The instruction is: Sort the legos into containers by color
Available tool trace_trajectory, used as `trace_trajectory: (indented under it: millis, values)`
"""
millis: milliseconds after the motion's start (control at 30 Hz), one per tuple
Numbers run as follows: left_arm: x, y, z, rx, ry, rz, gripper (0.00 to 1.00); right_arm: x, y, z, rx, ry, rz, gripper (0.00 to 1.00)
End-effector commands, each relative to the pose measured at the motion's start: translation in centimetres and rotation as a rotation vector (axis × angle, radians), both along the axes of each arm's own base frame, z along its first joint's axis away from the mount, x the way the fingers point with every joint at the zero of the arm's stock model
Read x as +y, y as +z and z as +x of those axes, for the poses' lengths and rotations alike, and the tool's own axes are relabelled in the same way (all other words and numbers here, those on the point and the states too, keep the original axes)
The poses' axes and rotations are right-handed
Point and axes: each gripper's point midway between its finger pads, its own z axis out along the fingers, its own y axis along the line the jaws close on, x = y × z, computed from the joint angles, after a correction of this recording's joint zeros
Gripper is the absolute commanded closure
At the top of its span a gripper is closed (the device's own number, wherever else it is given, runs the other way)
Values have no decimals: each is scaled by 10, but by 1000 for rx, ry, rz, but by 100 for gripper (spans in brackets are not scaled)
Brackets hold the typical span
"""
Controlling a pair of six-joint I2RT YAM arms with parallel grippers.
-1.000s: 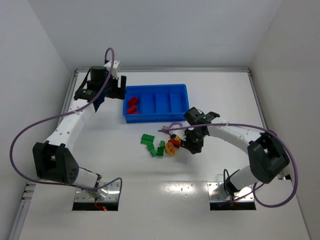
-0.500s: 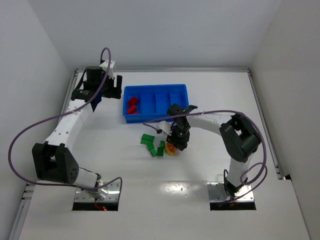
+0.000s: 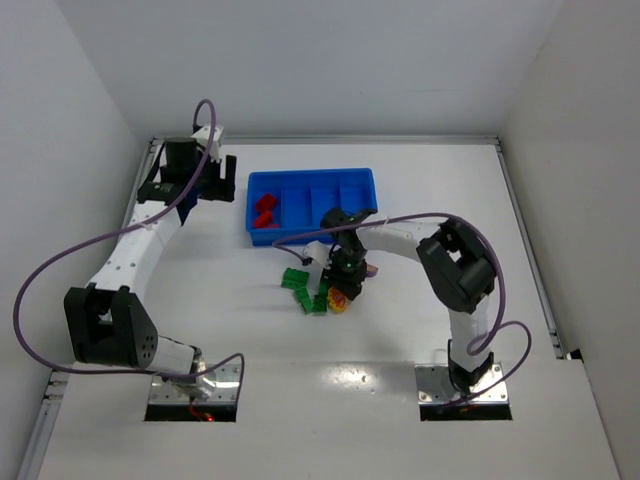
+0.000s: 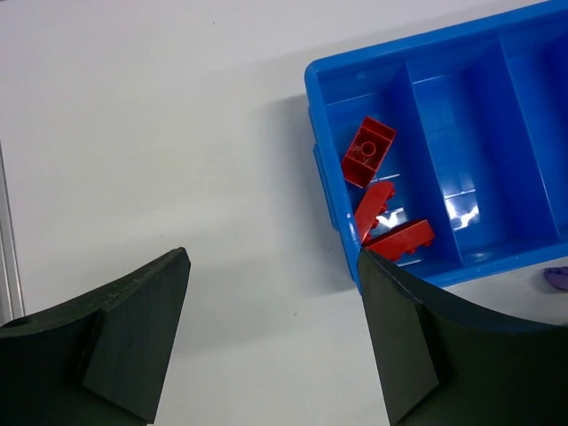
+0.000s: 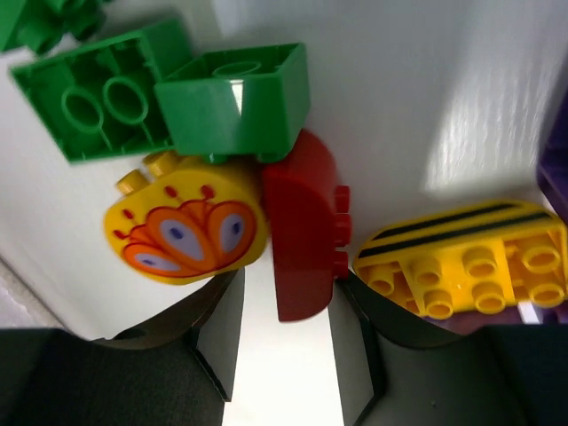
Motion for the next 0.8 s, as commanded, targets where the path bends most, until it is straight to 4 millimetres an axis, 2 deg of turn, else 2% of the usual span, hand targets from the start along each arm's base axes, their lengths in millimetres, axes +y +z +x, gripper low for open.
trace_trajectory:
  millis: [0,133,233,600,700,733,767]
  values:
    - [4,21,2,-68,1,-4,17,22,6,13,-24,-15,52,57]
    - [2,17,0,-58,-7,-8,17,23,2,17,-31,-16,46,57]
    - [2,17,0,-58,-7,-8,17,27,6,22,-42,-25,57,54]
    - [0,9,2,-39,-11,-21,17,40,10,24,-71,-5,96,56]
    - [0,9,2,-39,-11,-21,17,43,10,21,-70,4,97,73]
    - [0,9,2,-39,-11,-21,17,41,10,19,-64,4,91,89]
    - [0,9,2,-39,-11,-21,17,41,10,19,-64,4,91,96]
